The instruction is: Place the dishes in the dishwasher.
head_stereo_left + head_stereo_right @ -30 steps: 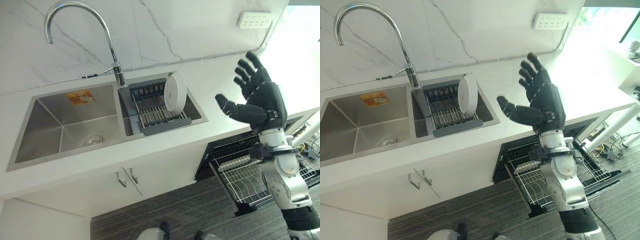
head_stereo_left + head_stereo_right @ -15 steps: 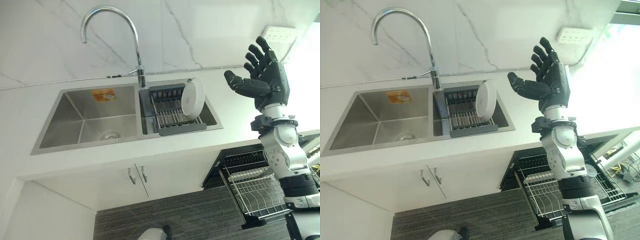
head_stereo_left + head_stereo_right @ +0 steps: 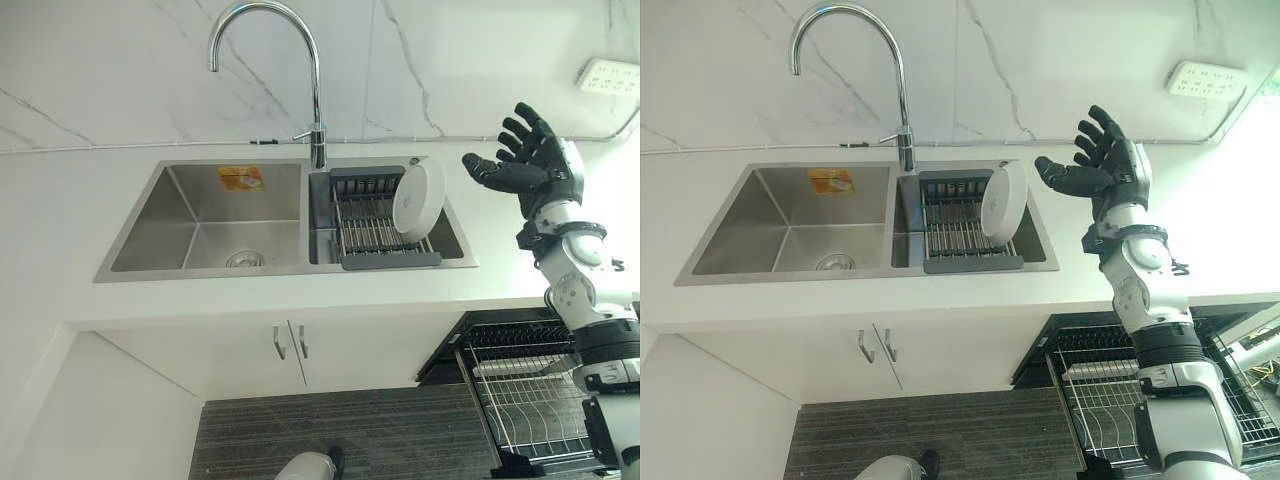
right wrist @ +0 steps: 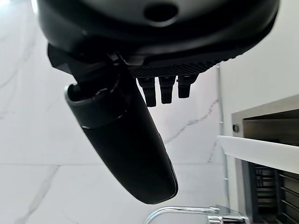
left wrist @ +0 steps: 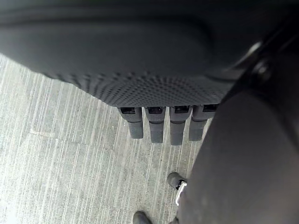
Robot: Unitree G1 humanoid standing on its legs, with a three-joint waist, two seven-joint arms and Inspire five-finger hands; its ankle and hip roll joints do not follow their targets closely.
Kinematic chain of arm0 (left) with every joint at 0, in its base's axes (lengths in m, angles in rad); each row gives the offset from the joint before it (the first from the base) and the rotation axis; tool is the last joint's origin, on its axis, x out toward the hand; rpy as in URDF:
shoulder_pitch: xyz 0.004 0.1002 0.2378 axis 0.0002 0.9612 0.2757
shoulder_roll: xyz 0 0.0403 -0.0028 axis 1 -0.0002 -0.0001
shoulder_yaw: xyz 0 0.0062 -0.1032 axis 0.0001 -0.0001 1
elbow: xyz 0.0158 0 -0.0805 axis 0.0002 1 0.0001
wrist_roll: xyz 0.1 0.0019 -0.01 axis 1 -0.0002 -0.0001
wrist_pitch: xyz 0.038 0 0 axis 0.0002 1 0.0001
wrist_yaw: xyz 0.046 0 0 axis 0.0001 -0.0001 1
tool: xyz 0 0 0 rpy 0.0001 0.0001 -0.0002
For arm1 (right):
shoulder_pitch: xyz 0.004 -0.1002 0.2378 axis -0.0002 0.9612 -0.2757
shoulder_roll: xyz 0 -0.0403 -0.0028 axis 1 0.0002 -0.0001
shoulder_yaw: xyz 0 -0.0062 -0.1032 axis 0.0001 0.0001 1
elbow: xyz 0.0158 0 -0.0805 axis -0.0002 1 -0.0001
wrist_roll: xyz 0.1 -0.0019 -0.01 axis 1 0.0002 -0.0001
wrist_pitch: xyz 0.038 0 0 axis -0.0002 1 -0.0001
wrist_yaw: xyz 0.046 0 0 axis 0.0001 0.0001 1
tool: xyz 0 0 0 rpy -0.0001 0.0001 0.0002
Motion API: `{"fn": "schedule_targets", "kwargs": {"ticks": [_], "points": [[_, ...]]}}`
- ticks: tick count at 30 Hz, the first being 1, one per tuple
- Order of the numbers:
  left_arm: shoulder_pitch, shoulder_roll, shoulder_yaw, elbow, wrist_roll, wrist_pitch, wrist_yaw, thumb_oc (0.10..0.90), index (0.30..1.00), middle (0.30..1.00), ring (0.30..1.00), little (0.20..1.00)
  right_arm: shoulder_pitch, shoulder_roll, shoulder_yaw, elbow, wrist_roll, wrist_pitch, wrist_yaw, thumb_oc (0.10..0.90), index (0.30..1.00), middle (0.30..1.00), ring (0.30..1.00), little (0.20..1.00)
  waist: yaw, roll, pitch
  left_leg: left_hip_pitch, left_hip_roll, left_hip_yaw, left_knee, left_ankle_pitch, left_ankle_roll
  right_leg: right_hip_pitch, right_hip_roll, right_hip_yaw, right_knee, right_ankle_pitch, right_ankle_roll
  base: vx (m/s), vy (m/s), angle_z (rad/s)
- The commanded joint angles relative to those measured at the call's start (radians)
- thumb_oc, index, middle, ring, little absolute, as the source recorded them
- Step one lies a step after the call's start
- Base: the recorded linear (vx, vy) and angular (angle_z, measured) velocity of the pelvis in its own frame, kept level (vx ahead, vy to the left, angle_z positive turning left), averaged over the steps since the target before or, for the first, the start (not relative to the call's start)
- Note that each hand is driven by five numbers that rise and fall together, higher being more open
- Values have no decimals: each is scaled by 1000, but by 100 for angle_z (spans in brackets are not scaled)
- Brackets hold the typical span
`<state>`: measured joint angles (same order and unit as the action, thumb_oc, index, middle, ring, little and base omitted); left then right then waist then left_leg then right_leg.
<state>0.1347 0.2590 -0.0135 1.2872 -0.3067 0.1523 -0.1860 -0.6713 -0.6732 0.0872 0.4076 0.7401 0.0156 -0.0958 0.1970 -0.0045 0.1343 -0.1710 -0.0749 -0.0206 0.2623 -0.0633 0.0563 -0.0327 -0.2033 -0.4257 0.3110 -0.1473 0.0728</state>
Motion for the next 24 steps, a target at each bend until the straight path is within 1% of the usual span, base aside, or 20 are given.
{"fn": "schedule_targets", "kwargs": {"ticks": [1,3,7,11,16,18,24], "points": [[12,68,-40,12,29,9,6,800,900,900,900,900,-177,-40,-12,16,50,-102,-1,800,900,900,900,900,20,0,-11,26,77,32,38,-171,-95,38,-25,34,-11,-106,58,5,1,11],[8,78,-42,7,42,21,37,800,900,900,900,900,-186,-39,-12,44,52,-107,-4,800,900,900,900,900,25,5,-8,25,73,28,38,-168,-93,40,-25,32,-11,-105,57,4,12,10],[6,91,-44,14,72,10,58,800,900,900,900,900,-206,-32,-10,97,51,-120,-2,800,900,900,900,900,31,13,-6,26,66,22,38,-167,-92,45,-24,32,-11,-108,57,19,25,6],[5,100,-49,7,88,-8,55,800,900,900,900,900,-219,-28,-4,130,44,-118,-10,800,900,900,900,900,36,21,-5,21,64,21,38,-164,-91,48,-28,31,-11,-109,58,13,36,5],[-1,105,-52,3,94,-3,46,800,900,900,900,900,-228,-27,-6,160,25,-121,-14,800,900,900,900,900,38,27,1,16,57,16,38,-161,-88,46,-31,31,-11,-104,62,2,33,14],[-2,107,-54,4,99,-3,47,800,900,900,900,900,-234,-25,0,190,8,-120,-33,800,900,900,900,900,39,29,2,15,56,17,38,-160,-87,45,-32,33,-11,-103,64,27,24,10],[-9,104,-54,14,84,-2,46,800,900,900,900,900,-247,-23,1,230,62,-133,4,800,900,900,900,900,37,27,6,9,54,18,38,-155,-83,37,-36,36,-11,-93,67,0,3,1]]}}
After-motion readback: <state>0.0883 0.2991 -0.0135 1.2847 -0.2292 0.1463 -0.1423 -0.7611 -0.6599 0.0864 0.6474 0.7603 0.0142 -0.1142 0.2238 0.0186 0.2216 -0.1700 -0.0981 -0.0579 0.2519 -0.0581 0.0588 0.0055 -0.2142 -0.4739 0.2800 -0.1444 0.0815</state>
